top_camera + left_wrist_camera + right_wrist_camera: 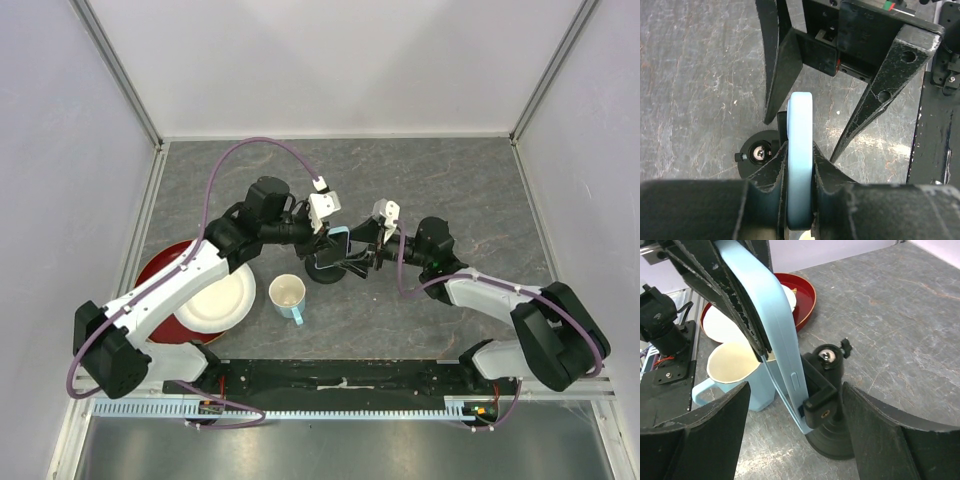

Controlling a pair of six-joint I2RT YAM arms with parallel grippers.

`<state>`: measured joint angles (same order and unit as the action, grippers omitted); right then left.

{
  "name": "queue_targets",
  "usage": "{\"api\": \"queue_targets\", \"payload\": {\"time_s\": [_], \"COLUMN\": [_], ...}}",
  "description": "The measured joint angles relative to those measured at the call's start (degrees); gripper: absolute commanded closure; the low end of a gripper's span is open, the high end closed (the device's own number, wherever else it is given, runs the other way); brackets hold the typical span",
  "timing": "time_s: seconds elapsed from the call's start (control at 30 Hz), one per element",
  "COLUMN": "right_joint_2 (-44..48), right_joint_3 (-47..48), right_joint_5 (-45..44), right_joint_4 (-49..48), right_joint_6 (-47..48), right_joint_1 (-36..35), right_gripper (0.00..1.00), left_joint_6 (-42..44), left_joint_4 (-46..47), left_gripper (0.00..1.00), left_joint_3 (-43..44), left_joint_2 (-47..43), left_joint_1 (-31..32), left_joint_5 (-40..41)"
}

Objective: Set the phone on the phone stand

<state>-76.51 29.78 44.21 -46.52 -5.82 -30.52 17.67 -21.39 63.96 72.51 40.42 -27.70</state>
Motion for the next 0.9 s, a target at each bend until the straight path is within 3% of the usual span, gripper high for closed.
{"api": "queue_targets", "payload": {"time_s": [0.2, 0.5, 0.73, 0.9], "right_joint_2": [-3.1, -7.0, -8.6, -8.8], "right_joint_3": [1.6, 3.1, 3.2, 3.0], "right_joint_5": [3.6, 5.7, 6.5, 3.1], "right_joint_4": [1.3, 0.3, -2.8, -3.3], "right_joint_6": [0.1, -1.0, -3.5, -4.7], "right_joint_1": [0.0, 0.7, 1.0, 0.6], "right_gripper": [0.27, 0.58, 1.00, 1.00], "left_joint_6": [4.5, 5.8, 5.8, 3.9], "left_joint_4": [0.5, 3.9, 4.2, 6.1], "left_gripper": [0.98, 0.98, 0.98, 0.98], "left_joint_3": [0.0, -2.5, -2.6, -2.9], "left_joint_2": [1.0, 0.6, 0.6, 1.0], "left_joint_1": [-2.5, -4.5, -4.8, -4.8], "left_joint_5": [-6.3, -12.0, -11.8, -9.3]}}
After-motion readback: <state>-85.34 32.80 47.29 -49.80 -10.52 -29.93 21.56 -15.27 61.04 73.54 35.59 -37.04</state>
